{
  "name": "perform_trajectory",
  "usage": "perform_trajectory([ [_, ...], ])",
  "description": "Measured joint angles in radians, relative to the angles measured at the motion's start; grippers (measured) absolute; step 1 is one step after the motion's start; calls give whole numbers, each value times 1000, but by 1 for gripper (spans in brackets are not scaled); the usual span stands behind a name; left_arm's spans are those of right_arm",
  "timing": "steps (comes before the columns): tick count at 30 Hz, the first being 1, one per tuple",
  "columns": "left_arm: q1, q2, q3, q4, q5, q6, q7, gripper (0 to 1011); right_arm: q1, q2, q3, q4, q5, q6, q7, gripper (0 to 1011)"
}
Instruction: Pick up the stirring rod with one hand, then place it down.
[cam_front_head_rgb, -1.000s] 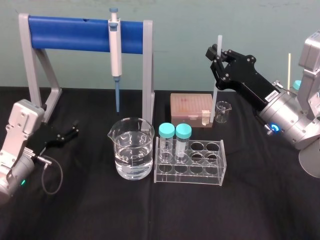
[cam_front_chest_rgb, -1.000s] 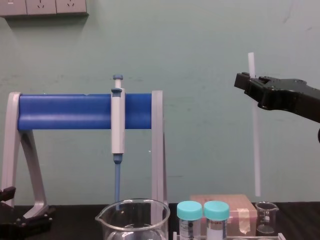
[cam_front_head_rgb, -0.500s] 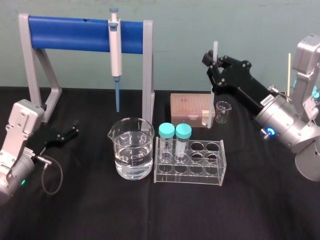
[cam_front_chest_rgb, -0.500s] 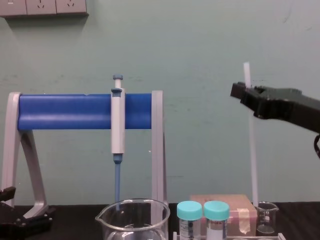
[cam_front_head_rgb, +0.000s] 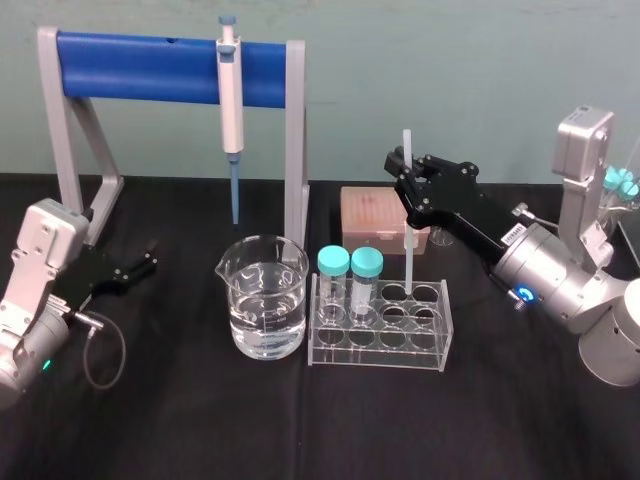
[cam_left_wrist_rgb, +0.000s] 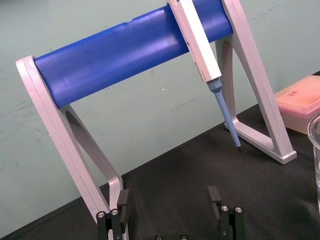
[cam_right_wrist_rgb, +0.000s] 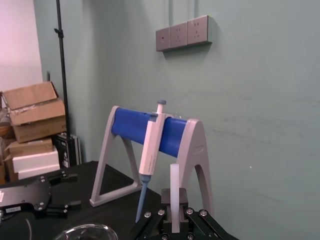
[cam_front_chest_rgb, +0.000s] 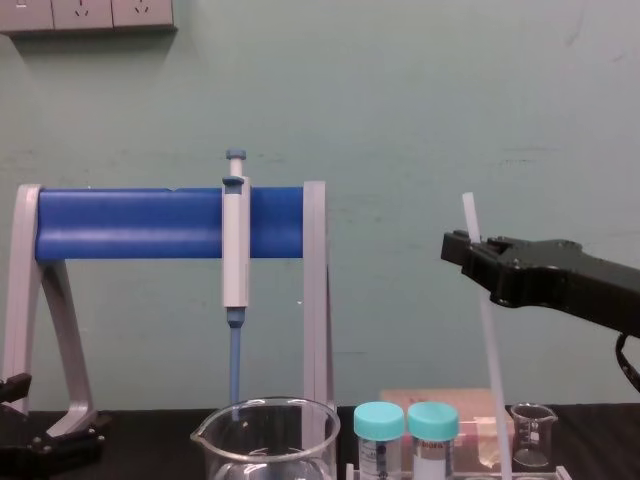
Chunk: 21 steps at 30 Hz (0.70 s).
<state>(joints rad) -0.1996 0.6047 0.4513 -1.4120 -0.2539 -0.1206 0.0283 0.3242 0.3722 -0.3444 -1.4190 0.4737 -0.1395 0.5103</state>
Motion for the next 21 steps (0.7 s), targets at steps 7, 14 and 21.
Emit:
perform_trajectory([
  [7,0,0,0,0,0,0,0,1000,-7,2,12,-1,-7,-9,-15,72],
  [14,0,0,0,0,0,0,0,1000,-12,3,19,-10,-9,-10,-20,72],
  [21,0,0,0,0,0,0,0,1000,-15,3,21,-4,-17,-6,-27,72],
])
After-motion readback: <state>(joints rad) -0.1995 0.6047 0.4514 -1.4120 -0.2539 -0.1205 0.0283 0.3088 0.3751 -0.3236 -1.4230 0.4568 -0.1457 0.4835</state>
